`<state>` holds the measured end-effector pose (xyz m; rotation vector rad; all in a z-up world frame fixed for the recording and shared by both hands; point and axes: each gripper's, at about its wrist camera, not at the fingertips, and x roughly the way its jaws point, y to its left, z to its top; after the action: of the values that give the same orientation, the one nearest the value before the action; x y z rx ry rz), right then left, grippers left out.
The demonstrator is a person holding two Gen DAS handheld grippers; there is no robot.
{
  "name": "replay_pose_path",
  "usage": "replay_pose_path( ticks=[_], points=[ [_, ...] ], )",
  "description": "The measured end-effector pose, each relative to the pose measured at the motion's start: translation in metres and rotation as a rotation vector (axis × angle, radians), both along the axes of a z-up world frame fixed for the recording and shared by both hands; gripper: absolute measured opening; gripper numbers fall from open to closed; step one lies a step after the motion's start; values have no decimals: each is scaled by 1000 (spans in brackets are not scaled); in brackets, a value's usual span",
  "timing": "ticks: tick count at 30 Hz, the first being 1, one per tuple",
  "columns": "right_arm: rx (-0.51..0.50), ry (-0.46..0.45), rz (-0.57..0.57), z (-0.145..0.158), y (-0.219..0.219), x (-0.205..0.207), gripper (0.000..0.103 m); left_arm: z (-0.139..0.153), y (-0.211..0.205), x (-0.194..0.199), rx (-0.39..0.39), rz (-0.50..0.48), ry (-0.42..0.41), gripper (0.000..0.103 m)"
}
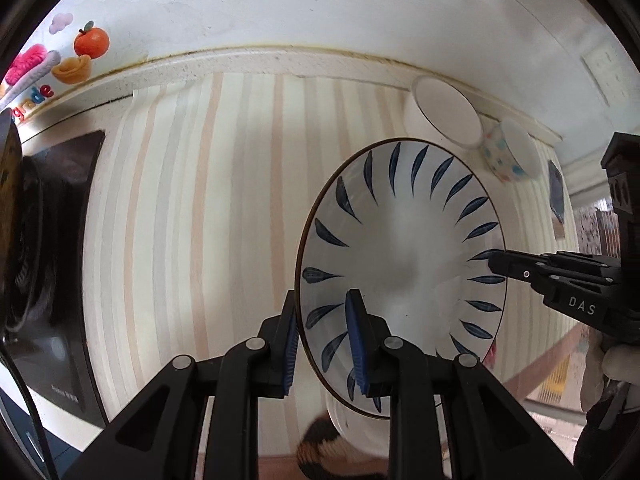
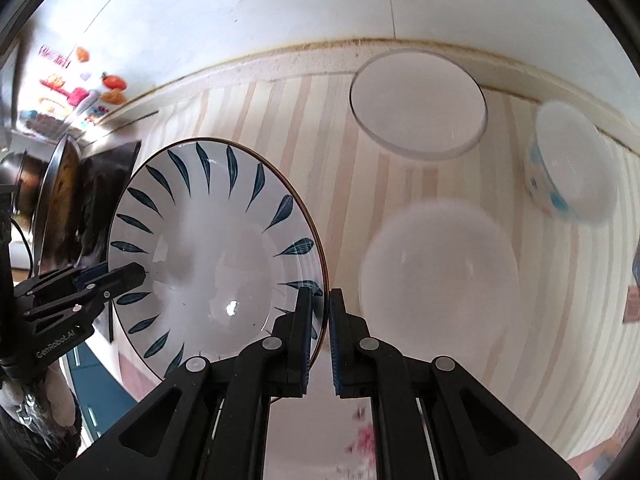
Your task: Organize plates and bowls
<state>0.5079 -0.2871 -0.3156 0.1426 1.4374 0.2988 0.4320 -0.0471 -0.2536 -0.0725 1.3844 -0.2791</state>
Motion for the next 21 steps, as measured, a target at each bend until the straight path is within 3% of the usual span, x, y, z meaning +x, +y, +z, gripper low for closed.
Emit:
replay_pose_path(
  ticks=[10,21],
  points=[
    [7,63,-1,-24,-25,-89,9,-35,-28,-43,13,-42,67,20],
    [-9,111,-21,-58,-45,-113,9,-61,-55,-60,70,-74,84,20]
  ],
)
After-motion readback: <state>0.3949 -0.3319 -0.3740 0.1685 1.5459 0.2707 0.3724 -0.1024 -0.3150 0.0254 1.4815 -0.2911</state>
